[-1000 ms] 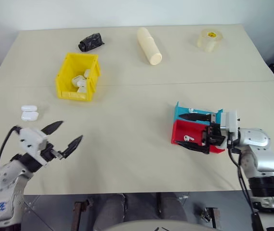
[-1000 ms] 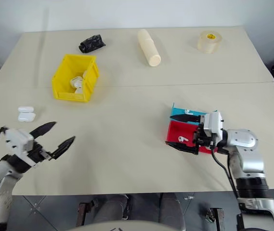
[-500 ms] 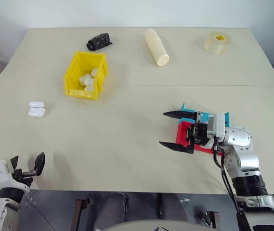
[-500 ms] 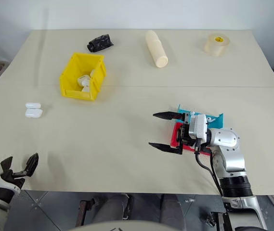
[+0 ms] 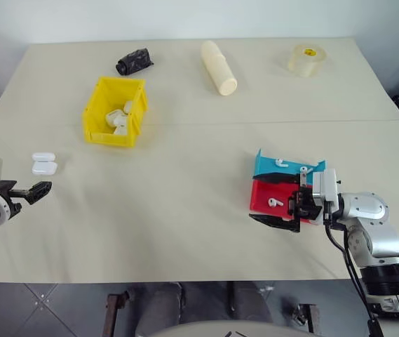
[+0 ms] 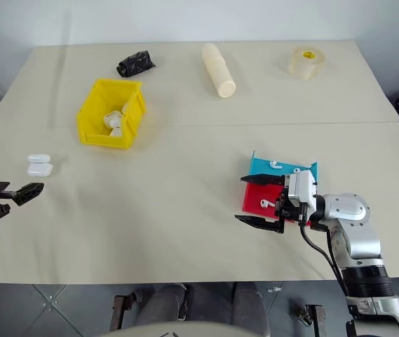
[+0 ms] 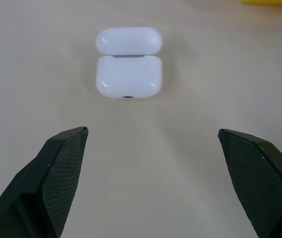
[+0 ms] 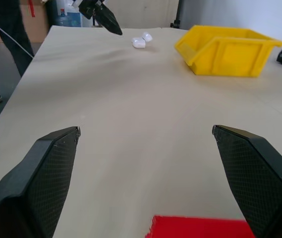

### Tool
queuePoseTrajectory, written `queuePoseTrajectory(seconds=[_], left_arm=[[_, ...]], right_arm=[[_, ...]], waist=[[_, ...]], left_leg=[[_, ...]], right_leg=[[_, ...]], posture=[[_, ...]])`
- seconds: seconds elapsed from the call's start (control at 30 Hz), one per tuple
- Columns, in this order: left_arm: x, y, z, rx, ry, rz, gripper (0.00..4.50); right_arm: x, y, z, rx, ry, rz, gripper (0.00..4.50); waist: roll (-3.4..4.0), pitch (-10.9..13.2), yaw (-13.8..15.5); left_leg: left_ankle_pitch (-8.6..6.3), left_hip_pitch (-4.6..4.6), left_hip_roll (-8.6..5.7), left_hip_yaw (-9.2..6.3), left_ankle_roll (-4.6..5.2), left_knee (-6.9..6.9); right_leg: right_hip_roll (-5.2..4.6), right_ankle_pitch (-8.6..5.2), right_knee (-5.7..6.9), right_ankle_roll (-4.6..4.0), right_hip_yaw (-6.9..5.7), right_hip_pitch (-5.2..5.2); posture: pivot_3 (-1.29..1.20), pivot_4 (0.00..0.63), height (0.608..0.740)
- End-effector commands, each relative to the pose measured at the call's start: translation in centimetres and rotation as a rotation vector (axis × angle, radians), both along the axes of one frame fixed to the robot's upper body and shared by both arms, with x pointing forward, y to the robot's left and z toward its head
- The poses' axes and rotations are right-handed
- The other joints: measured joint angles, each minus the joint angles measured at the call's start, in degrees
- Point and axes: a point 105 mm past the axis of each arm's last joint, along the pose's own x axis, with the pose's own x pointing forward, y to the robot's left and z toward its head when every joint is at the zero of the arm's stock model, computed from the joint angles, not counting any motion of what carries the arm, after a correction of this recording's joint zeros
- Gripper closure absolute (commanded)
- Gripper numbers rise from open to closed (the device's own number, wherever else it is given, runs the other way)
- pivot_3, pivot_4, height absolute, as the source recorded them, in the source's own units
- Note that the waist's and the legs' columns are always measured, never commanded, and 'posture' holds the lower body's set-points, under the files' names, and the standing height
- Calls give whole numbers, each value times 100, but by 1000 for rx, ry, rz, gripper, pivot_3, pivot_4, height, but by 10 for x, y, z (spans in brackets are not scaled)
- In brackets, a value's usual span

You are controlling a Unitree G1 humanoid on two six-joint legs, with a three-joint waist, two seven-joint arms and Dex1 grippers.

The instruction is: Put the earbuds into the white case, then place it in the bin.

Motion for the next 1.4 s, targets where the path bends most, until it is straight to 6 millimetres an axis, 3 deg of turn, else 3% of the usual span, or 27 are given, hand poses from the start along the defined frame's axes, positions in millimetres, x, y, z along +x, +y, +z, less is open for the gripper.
queuePoseTrajectory(seconds=[0.03,0.27,0.53,1.37,1.4], left_arm=[[9,13,5,-2,83,37,42],[36,26,13,4,155,78,42],[55,21,17,-39,190,26,42],[70,12,2,-32,268,22,42],[69,13,1,-24,273,23,209]], right_arm=[[-3,1,6,9,-33,-5,0],[-4,5,4,24,-40,-10,0],[-5,10,3,39,-45,-1,0],[-6,12,-2,61,-46,-27,0],[-6,12,-2,61,-46,-28,0]], waist=[[0,0,-8],[-2,0,-21],[-4,0,-15],[-17,3,-28],[-17,3,-30]], left_leg=[[0,-2,1,0,0,-1],[-2,-5,1,7,-3,-2],[-3,-8,-11,7,-5,7],[-2,-12,-15,5,-5,24],[-2,-11,-15,6,-5,24]], right_leg=[[2,0,-1,0,0,-1],[8,1,5,1,-1,-8],[20,1,8,2,-1,-9],[21,2,24,4,-1,-12],[21,2,24,4,-1,-13]], posture=[[0,150,740],[0,150,740],[0,150,740],[0,150,740],[0,150,740]])
